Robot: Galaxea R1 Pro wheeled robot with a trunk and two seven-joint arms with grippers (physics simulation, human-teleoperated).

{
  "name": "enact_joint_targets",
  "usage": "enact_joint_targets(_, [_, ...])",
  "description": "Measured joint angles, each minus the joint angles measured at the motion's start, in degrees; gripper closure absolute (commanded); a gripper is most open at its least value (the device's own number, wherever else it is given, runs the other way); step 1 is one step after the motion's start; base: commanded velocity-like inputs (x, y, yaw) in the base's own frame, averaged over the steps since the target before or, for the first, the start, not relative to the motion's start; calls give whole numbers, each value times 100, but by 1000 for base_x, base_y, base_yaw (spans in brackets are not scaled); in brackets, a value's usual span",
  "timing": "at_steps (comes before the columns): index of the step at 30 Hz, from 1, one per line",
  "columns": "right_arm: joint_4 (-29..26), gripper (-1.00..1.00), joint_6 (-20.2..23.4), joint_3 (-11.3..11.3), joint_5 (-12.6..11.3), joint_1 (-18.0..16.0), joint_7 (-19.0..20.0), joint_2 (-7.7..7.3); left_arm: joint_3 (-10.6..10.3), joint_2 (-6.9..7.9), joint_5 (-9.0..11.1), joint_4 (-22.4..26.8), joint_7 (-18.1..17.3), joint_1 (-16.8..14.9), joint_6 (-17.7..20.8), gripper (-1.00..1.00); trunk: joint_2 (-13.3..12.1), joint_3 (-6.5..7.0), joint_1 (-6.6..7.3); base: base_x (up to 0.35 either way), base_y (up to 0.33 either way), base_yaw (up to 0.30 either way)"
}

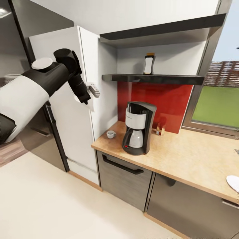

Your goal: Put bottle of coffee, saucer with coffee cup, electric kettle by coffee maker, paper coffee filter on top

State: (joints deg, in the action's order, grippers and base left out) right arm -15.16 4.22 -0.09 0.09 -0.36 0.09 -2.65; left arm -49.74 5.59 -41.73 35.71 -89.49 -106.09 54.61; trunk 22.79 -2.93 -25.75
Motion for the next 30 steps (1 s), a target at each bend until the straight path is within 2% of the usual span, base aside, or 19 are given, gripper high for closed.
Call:
enact_joint_targets(7, [1, -100, 0, 4, 5, 3, -16, 1, -3, -10, -239, 19, 0, 30, -5, 100, 0, 21, 0, 0, 0, -249])
enact_joint_targets(13, [-2, -100, 10, 12, 6, 0, -17, 5, 5, -11, -682, 20, 0, 60, -8, 100, 0, 39, 0, 0, 0, -252])
enact_joint_targets(23, [-8, -100, 10, 17, 0, -1, -4, 19, 7, -13, -993, 20, 0, 79, -156, 100, 0, 69, 0, 0, 0, -252])
enact_joint_targets(30, [-7, -100, 8, 17, 6, 0, -23, 51, 15, -176, -1376, 22, -1, 79, -182, 100, 0, 87, 0, 0, 0, -196])
